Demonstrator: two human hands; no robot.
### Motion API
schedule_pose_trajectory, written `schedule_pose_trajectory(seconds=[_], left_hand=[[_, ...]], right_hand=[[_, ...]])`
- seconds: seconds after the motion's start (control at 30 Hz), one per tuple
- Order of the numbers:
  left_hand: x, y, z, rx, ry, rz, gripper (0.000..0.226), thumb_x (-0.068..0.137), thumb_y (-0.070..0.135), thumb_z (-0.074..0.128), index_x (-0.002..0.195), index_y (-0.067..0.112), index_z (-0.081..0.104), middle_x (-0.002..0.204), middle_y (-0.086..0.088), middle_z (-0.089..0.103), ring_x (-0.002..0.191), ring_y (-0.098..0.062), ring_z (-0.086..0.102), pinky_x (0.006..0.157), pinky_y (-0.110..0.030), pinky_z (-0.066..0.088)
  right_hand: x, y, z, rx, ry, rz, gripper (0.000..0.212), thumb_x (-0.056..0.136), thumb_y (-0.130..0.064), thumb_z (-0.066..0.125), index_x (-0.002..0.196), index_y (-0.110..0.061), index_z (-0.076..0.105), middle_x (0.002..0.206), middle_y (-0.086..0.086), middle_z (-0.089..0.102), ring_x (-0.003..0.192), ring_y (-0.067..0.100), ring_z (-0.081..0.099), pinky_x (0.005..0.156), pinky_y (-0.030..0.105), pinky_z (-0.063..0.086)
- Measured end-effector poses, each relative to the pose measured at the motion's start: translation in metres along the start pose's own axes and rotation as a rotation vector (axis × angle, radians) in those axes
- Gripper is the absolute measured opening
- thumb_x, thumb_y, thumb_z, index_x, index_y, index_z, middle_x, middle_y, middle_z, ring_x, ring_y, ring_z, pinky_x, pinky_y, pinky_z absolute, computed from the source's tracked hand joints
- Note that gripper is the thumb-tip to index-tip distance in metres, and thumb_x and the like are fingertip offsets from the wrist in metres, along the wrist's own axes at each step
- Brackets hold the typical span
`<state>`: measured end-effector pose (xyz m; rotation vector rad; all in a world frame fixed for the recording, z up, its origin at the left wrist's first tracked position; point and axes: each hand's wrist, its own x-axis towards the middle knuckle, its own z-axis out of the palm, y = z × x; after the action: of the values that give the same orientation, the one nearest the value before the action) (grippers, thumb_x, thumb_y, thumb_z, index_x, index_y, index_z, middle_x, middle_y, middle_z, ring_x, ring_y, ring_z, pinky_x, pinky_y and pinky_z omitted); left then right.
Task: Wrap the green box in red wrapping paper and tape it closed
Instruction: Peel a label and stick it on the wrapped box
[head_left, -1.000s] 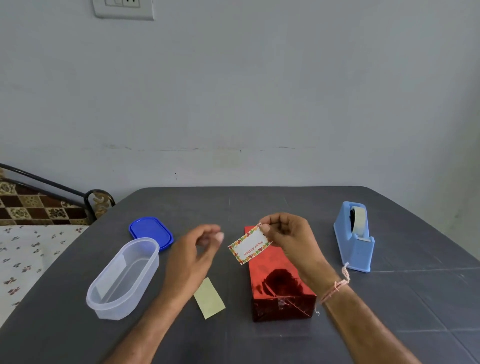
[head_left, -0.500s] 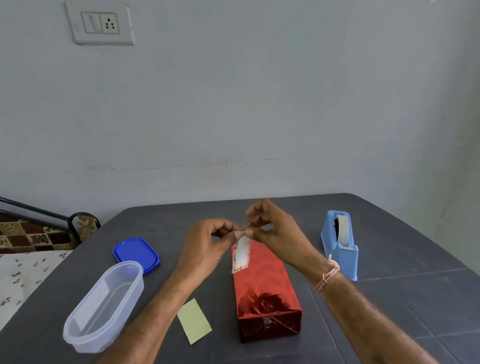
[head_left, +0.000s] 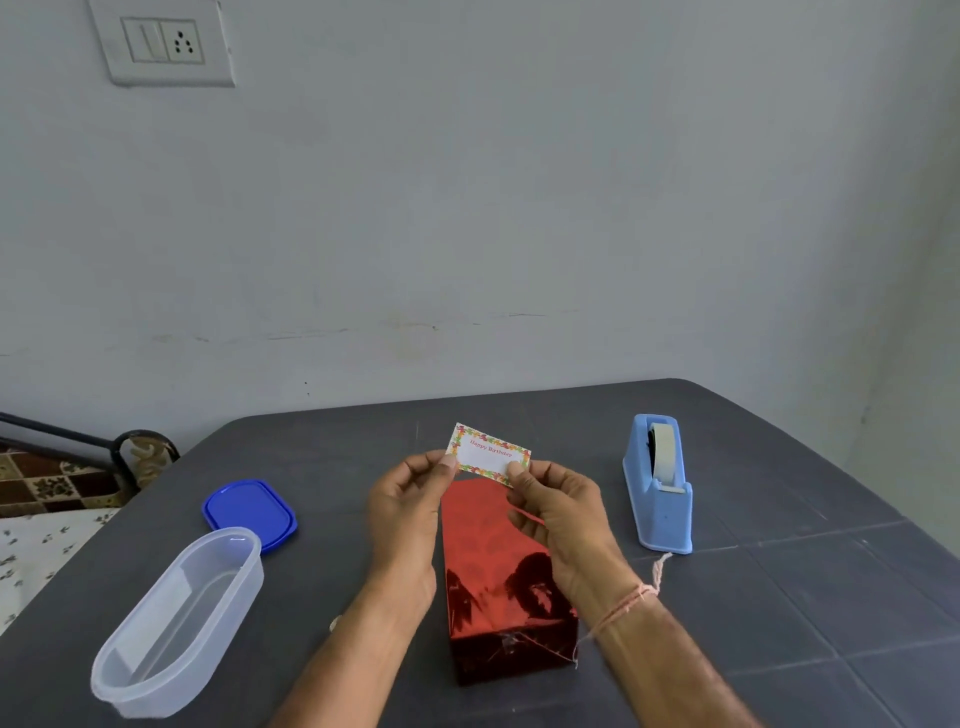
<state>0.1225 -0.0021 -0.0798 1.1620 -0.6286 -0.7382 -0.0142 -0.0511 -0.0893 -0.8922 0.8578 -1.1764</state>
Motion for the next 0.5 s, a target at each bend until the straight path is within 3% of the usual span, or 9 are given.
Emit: schedule_pose_trajectory(seconds=[0.1,0.17,0.23,0.3,0.37,0.5], left_hand=[[-0.002,-0.006,-0.001,0.059,0.009,0.026,0.008,0.088,0.006,0.077,0.095,0.001,0.076,0.085,-0.010,0.079,0.074,-0.008,0.074,0.057,-0.008,0.050],[-0.001,-0.013,-0.003,0.106,-0.001,0.015,0.004,0.087,0.010,0.079,0.089,0.006,0.079,0.080,-0.005,0.079,0.078,-0.011,0.074,0.068,-0.015,0.055],[0.005,-0.022,-0.005,0.209,-0.009,-0.017,0.011,0.080,0.031,0.084,0.079,0.020,0.081,0.078,0.003,0.079,0.088,-0.017,0.075,0.094,-0.040,0.055],[0.013,-0.031,-0.005,0.325,0.006,-0.035,0.029,0.063,0.058,0.077,0.076,0.033,0.080,0.075,0.010,0.078,0.094,-0.021,0.073,0.103,-0.060,0.044],[0.022,-0.040,-0.004,0.446,0.067,-0.073,0.033,0.055,0.068,0.069,0.072,0.042,0.078,0.070,0.017,0.075,0.102,-0.022,0.068,0.101,-0.060,0.039],[0.028,-0.042,-0.002,0.593,0.201,-0.081,0.013,0.070,0.054,0.079,0.065,0.044,0.074,0.064,0.018,0.070,0.109,-0.020,0.058,0.090,-0.047,0.032]], right_hand=[[0.010,-0.005,-0.005,-0.130,0.082,-0.077,0.013,0.087,-0.010,0.079,0.098,-0.005,0.074,0.080,0.008,0.072,0.067,0.012,0.064,0.062,0.026,0.057],[0.018,-0.005,-0.008,-0.296,0.162,-0.137,0.023,0.083,-0.015,0.083,0.102,-0.014,0.071,0.080,0.003,0.075,0.071,0.013,0.070,0.067,0.030,0.060],[0.025,-0.004,-0.010,-0.493,0.238,-0.204,0.034,0.078,-0.023,0.088,0.101,-0.026,0.063,0.078,-0.002,0.076,0.077,0.013,0.073,0.074,0.036,0.060],[0.030,-0.003,-0.011,-0.672,0.268,-0.262,0.035,0.077,-0.030,0.088,0.097,-0.030,0.059,0.075,-0.006,0.075,0.080,0.011,0.071,0.076,0.038,0.057],[0.034,-0.003,-0.009,-0.842,0.289,-0.282,0.031,0.079,-0.035,0.085,0.094,-0.030,0.058,0.077,-0.010,0.072,0.080,0.009,0.067,0.071,0.034,0.053],[0.040,0.002,-0.004,-1.077,0.318,-0.299,0.025,0.083,-0.039,0.080,0.093,-0.029,0.059,0.084,-0.016,0.068,0.083,0.011,0.064,0.066,0.029,0.044]])
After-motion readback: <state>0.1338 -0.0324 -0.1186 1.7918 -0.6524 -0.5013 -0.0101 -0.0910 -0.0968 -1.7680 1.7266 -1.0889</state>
